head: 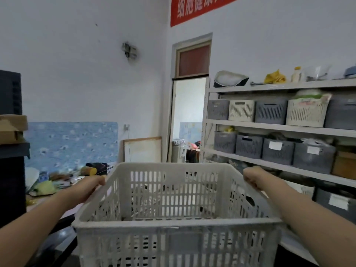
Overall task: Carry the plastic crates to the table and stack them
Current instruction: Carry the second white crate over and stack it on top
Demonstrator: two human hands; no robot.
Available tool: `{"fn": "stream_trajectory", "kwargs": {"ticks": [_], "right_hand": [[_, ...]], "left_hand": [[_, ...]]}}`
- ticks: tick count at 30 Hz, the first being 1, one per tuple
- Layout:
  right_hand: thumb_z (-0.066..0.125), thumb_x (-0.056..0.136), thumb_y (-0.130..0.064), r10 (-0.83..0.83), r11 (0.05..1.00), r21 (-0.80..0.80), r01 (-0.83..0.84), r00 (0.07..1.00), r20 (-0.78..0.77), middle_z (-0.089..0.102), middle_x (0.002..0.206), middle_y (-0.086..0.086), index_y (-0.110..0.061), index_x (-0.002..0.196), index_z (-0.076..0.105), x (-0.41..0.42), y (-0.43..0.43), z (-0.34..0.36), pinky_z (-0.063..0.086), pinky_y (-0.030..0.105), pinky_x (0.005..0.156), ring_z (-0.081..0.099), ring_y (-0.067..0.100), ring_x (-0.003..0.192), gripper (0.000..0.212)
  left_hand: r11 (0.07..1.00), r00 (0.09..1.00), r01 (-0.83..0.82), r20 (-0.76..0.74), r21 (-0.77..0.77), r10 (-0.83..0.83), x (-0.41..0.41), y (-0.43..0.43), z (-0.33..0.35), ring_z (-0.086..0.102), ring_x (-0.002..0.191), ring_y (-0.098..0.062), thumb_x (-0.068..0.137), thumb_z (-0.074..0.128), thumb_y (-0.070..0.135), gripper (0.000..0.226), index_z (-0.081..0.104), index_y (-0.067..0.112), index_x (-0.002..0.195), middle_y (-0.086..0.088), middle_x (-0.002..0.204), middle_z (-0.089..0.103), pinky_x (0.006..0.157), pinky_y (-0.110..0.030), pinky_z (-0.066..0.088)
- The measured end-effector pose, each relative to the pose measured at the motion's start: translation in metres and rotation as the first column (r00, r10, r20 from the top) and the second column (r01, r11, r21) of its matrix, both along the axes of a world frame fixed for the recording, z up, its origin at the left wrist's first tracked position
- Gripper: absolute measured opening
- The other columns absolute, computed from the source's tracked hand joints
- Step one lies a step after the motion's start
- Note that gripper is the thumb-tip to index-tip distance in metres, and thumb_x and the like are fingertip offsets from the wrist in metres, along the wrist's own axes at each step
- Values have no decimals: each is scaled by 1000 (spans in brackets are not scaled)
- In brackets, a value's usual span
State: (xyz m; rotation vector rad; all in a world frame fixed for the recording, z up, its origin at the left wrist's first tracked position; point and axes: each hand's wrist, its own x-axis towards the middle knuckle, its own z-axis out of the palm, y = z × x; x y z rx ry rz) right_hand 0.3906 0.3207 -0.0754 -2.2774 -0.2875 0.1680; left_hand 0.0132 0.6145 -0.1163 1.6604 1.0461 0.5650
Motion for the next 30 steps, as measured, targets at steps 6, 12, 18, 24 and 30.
{"fn": "stream_trajectory", "kwargs": {"ticks": [6,12,18,24,30], "right_hand": [[49,85,1,30,999,26,-29,999,-33,40,48,11,-8,69,36,64,99,-16,30,17,39,38,18,40,22],[48,86,5,138,990,22,-136,985,-105,42,61,13,-1,63,45,170,260,-48,36,29,58,38,24,53,24],[51,85,2,265,954,-82,-288,939,-218,49,67,20,2,64,50,274,458,-96,41,34,64,48,29,60,21],[52,88,1,438,894,-28,-447,886,-148,46,66,11,-5,59,44,292,612,-117,44,37,69,49,27,68,31],[49,86,2,536,841,-46,-539,842,-65,53,79,23,1,79,59,315,755,-163,36,33,59,46,27,63,12]], "left_hand": [[988,988,-153,-21,7,153,64,92,-12,24,45,-20,94,43,12,34,32,14,62,-4,47,29,50,-27,23],[970,968,-240,-62,24,241,125,191,-44,27,43,-18,90,42,9,32,33,13,60,-6,50,30,48,-24,21],[900,885,-437,-176,5,431,185,304,-81,47,26,-17,94,43,8,32,47,3,63,-6,35,49,33,-13,34],[854,830,-518,-270,-50,488,205,392,-112,52,45,-27,94,50,15,32,57,-2,68,-14,52,53,45,-25,46],[869,814,-494,-359,-12,458,214,492,-146,64,53,-27,98,47,31,46,66,-9,88,-18,68,65,49,-30,55]]}}
